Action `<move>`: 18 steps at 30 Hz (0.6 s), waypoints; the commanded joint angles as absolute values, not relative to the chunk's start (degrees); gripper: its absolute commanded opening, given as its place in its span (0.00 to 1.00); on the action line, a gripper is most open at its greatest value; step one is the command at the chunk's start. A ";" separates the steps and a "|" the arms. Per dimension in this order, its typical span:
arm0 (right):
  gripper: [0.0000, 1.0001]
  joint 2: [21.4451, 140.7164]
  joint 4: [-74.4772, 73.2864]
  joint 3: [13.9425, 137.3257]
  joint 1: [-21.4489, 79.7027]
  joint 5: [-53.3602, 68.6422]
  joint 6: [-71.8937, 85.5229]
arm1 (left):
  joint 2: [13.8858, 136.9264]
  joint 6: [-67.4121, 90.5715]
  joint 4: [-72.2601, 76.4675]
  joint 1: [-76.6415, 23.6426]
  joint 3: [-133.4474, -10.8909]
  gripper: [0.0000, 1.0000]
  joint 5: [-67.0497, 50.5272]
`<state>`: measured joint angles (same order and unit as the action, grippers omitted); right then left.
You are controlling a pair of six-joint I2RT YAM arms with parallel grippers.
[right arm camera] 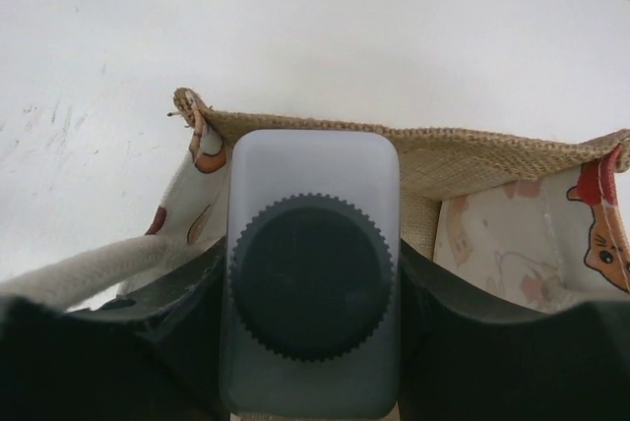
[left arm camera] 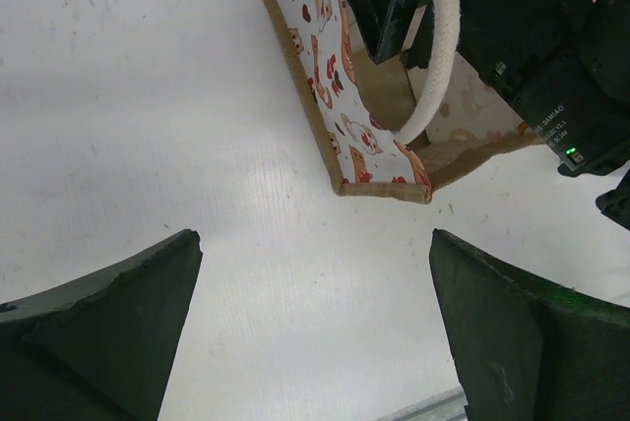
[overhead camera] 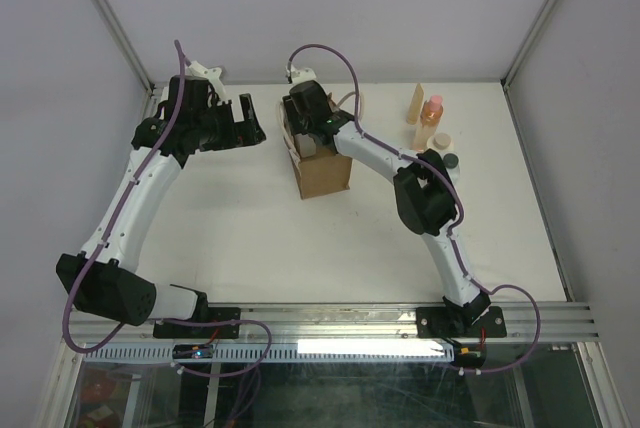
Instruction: Take the personal care products out of the canvas bag
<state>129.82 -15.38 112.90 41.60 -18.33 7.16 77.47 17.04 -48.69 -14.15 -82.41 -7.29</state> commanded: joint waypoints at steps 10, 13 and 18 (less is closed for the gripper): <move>0.00 117.05 -9.85 114.14 40.49 -15.16 5.66 | 78.10 16.56 -47.79 -13.62 -85.17 0.99 -7.56; 0.00 114.96 -9.54 114.42 40.32 -15.04 5.24 | 78.35 16.94 -47.77 -13.70 -85.17 0.99 -7.94; 0.00 111.27 -9.58 114.04 40.09 -14.58 5.33 | 78.65 17.87 -47.06 -13.68 -85.08 0.99 -8.76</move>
<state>122.91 -19.20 111.48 40.34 -14.68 5.91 78.76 17.12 -48.66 -14.15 -82.72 -7.62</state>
